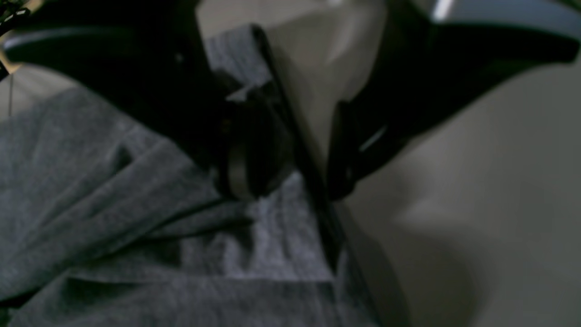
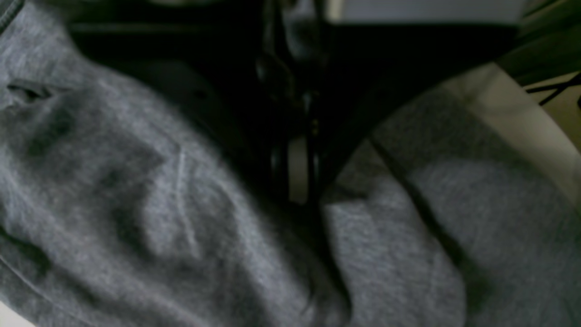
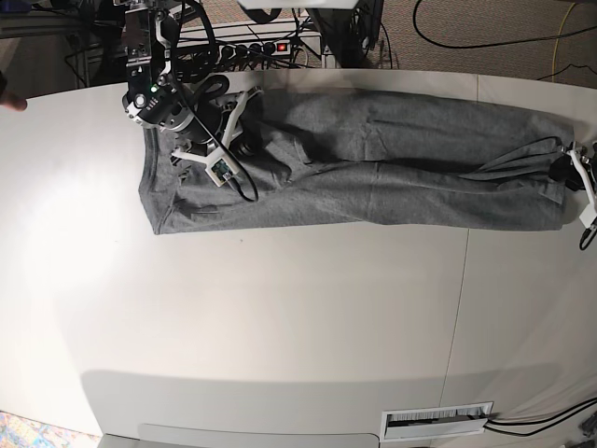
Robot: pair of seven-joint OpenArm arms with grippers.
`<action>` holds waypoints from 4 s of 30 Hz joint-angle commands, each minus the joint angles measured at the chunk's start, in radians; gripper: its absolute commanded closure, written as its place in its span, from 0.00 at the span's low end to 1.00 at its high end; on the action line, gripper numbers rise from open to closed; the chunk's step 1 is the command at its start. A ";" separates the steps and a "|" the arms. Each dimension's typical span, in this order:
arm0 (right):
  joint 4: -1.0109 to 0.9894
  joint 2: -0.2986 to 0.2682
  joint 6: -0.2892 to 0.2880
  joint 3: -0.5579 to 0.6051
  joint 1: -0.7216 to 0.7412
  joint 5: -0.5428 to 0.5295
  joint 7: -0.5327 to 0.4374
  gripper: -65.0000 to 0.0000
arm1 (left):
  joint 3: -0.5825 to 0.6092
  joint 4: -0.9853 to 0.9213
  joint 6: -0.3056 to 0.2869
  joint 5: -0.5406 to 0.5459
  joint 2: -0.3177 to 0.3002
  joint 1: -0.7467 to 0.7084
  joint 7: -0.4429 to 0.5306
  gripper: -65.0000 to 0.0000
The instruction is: Fold the T-shirt properly
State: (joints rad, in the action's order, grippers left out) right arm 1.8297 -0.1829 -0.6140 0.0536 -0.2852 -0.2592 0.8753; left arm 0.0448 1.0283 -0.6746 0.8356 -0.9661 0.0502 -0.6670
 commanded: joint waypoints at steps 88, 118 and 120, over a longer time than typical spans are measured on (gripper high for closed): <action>0.001 -0.011 0.006 0.000 0.072 0.174 -0.044 1.00 | -0.099 0.720 -0.023 0.289 0.513 -0.123 -0.073 1.00; 0.001 -0.011 0.006 0.000 0.086 0.174 -0.061 1.00 | 0.160 0.717 -0.023 -0.051 0.553 -0.011 -0.050 0.66; 0.001 -0.011 0.006 0.000 0.086 0.174 -0.062 1.00 | 0.160 0.717 -0.023 -0.115 0.553 -0.008 -0.050 0.67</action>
State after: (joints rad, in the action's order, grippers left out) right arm 1.8175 -0.1856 -0.6128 0.0555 -0.2127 -0.0784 0.8303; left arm 0.2092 1.7294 -0.6903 0.7002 -0.4068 0.0257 -0.7399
